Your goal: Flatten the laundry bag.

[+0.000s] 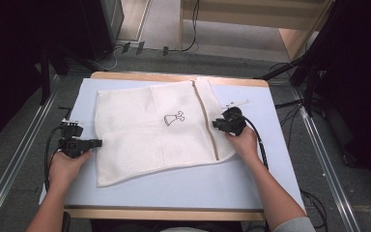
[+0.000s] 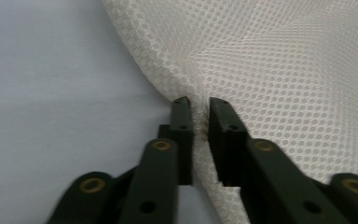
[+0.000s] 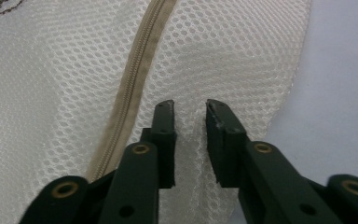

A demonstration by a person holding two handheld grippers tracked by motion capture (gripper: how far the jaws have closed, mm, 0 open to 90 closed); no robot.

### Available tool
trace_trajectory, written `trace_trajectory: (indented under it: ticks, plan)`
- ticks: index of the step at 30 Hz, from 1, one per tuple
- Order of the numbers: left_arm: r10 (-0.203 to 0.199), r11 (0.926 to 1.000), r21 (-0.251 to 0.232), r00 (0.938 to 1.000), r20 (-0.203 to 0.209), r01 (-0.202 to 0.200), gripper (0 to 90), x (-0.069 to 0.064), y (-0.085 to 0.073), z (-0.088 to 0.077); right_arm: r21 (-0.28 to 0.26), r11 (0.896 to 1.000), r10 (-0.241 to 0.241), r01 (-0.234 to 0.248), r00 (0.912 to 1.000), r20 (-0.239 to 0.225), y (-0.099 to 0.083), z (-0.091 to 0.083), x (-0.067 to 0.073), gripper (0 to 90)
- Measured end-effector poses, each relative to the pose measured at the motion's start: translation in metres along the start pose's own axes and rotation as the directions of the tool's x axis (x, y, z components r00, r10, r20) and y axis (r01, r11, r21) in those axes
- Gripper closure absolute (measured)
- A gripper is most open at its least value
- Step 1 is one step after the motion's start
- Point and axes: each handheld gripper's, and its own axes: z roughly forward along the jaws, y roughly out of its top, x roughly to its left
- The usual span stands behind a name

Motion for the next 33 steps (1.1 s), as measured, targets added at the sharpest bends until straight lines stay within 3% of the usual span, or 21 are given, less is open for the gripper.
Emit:
trace_trajectory:
  ticks: [5,11,14,19,25,33]
  plan:
    - [0.032,0.9992,0.022,0.9983,0.048,-0.033,90.0,0.000,0.005,0.000,0.004,1.000,0.003,-0.003,1.0000,0.002,0.000,-0.001,0.001,88.5]
    - [0.018,0.9993,-0.033,0.9989,0.044,-0.016,90.0,0.012,0.014,-0.007,0.015,1.000,0.017,-0.016,0.9993,-0.034,0.000,-0.008,-0.001,89.8]
    - [0.035,0.9980,-0.054,0.9984,0.043,-0.033,90.0,0.018,0.027,-0.006,0.018,1.000,0.000,0.001,0.9994,-0.036,0.000,-0.015,0.004,89.8]
    - [0.024,0.9946,-0.102,0.9981,0.056,-0.018,90.0,0.029,0.047,-0.001,0.012,1.000,-0.011,0.012,0.9975,-0.070,-0.011,-0.028,0.012,89.5]
    - [0.071,0.9913,-0.114,0.9970,0.032,-0.067,90.0,0.026,0.071,0.015,0.037,0.999,-0.029,0.033,0.9942,-0.103,-0.037,-0.049,0.037,89.2]
    - [0.110,0.9894,-0.099,0.9930,0.043,-0.106,89.7,0.013,0.095,0.039,0.051,0.997,-0.042,0.050,0.9903,-0.132,-0.066,-0.068,0.063,88.8]
